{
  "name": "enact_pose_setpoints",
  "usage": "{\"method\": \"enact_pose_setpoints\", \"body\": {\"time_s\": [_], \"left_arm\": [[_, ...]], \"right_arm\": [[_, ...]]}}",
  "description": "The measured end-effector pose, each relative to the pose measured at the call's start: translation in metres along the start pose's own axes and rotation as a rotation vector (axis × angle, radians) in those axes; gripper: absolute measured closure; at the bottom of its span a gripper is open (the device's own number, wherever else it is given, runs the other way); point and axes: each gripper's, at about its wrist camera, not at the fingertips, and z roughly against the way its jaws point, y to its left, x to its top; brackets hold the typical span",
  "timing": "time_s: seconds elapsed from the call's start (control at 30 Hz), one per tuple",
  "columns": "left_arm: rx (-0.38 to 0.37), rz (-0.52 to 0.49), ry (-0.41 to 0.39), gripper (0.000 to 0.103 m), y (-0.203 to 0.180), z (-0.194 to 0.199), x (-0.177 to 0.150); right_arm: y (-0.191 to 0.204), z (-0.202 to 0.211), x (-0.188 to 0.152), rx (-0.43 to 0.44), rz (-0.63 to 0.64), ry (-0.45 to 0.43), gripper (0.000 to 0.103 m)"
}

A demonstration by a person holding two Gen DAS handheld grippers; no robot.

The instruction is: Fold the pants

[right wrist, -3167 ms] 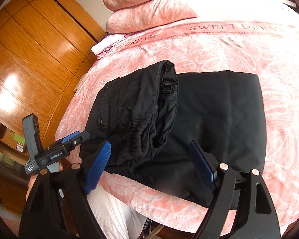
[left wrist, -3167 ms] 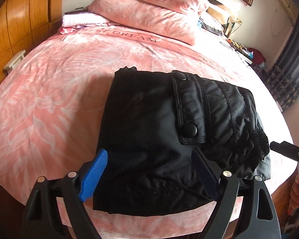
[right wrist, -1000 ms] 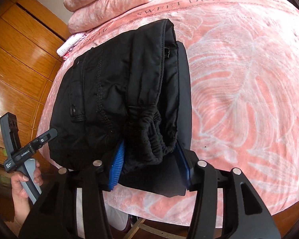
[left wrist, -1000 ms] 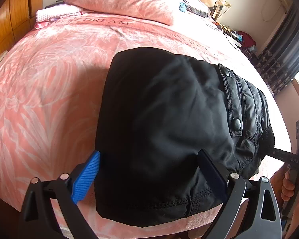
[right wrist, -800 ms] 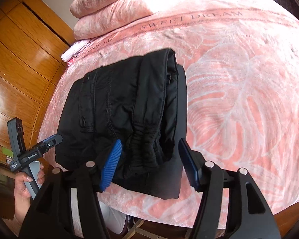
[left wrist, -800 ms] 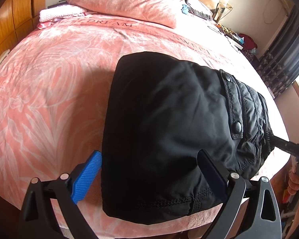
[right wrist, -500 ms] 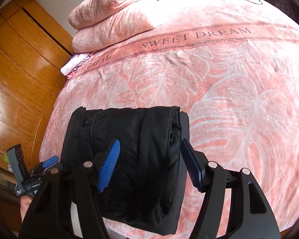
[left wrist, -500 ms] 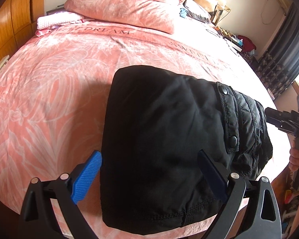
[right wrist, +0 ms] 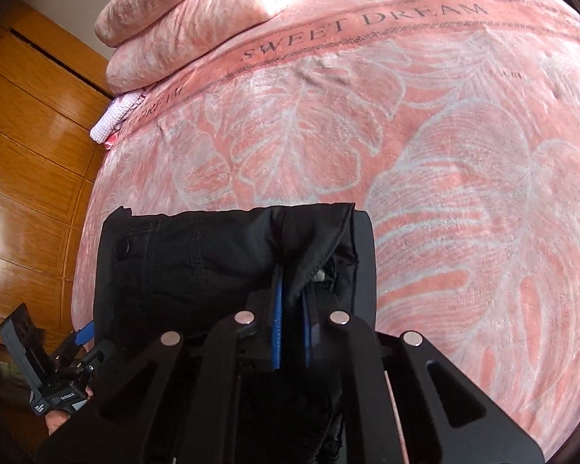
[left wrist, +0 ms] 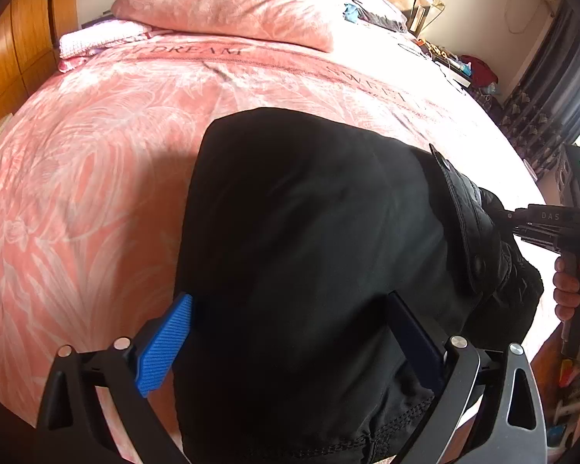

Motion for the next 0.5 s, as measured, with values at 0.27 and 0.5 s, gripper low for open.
{"method": "enact_pose_setpoints", "body": {"time_s": [0.27,0.5], "left_arm": [[0.009,-0.002,-0.007,0.004,0.005,0.019,-0.010],[0.009,-0.024,-0.013,0.004,-0.003,0.030,-0.027]], "right_arm": [[-0.004,0.050,-0.035,0.034,0.024,-0.069,0.048],[-0.008,0.072,-0.093,0.026,0.036,-0.054,0.045]]}}
